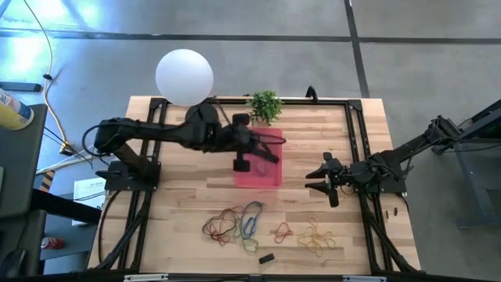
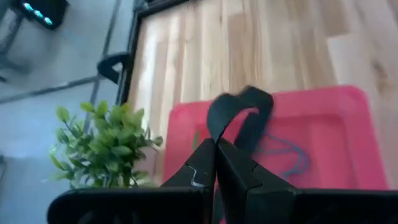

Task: Pick and place rubber bands into bin
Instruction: Put the black rubber band into the red bin, then put the red rubber band into the red bin

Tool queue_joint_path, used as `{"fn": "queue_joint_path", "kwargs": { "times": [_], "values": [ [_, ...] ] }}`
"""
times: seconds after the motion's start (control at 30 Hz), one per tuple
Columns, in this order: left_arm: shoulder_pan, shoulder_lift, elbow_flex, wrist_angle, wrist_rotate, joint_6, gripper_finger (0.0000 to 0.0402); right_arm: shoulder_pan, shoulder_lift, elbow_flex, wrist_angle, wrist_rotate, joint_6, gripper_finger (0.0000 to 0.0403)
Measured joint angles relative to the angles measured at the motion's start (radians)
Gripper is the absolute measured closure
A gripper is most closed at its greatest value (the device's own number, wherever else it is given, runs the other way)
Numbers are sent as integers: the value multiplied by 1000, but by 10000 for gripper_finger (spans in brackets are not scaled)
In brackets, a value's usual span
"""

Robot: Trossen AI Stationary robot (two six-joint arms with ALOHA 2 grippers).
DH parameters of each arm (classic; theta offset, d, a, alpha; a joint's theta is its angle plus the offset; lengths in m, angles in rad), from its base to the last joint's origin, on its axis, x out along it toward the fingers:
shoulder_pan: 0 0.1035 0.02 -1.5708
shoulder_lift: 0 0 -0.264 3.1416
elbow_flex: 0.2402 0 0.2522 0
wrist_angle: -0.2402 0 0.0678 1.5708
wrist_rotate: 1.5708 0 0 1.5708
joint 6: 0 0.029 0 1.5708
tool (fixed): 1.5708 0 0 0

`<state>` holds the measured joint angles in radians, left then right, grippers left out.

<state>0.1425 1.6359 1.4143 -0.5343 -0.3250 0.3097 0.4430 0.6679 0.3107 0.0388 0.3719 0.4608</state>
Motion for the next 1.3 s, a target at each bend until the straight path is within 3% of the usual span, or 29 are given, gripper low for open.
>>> {"fn": "queue_joint_path", "kwargs": {
  "times": [0.27,0.53,0.97,1.17,1.3],
  "values": [
    [93,100,0,35,83,12,402,0,0,0,-9,20,14,257],
    [115,166,0,104,135,27,391,0,0,0,-12,46,41,257],
    [113,166,0,50,213,51,255,0,0,0,-17,45,66,257],
    [91,107,0,-16,390,26,237,0,0,0,-15,40,216,257],
    [27,16,0,-70,406,26,236,0,0,0,-11,9,372,257]
  ]
}}
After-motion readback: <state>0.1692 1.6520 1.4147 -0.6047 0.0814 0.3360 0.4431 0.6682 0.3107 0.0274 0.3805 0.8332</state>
